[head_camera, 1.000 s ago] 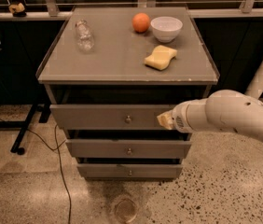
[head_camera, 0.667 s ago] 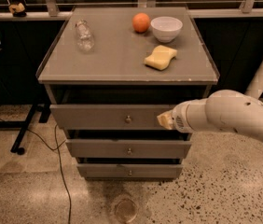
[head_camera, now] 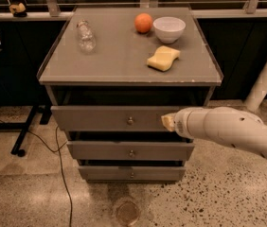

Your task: Open top drawer

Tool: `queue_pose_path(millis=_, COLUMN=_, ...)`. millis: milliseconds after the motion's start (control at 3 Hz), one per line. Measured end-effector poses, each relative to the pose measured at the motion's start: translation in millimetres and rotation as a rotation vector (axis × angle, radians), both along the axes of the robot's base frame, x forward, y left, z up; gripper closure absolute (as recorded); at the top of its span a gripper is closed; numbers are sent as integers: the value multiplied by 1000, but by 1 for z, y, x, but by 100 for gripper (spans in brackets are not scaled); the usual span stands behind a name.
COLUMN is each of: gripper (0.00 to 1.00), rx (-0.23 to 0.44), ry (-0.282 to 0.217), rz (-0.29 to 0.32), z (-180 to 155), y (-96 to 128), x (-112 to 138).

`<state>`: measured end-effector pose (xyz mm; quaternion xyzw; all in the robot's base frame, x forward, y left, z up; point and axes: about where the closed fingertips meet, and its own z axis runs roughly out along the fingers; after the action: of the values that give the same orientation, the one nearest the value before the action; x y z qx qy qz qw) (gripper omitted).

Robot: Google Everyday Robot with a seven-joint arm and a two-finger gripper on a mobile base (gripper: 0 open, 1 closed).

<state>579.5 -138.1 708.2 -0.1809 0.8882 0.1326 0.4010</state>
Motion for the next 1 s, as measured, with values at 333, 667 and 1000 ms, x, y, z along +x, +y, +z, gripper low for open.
queue_pose_path(millis=333, gripper=100, rx=51, ry=-75, rz=-73, z=-4, y=-9, x=32)
queue_pose_path(millis=667, gripper=100, rx=118, ry=-171, rz=-112, z=5, y=-11, x=94)
queue_pose_path(millis=1000, gripper=100, rx=118, ry=-170, rz=-112, z=5, y=-10, x=94)
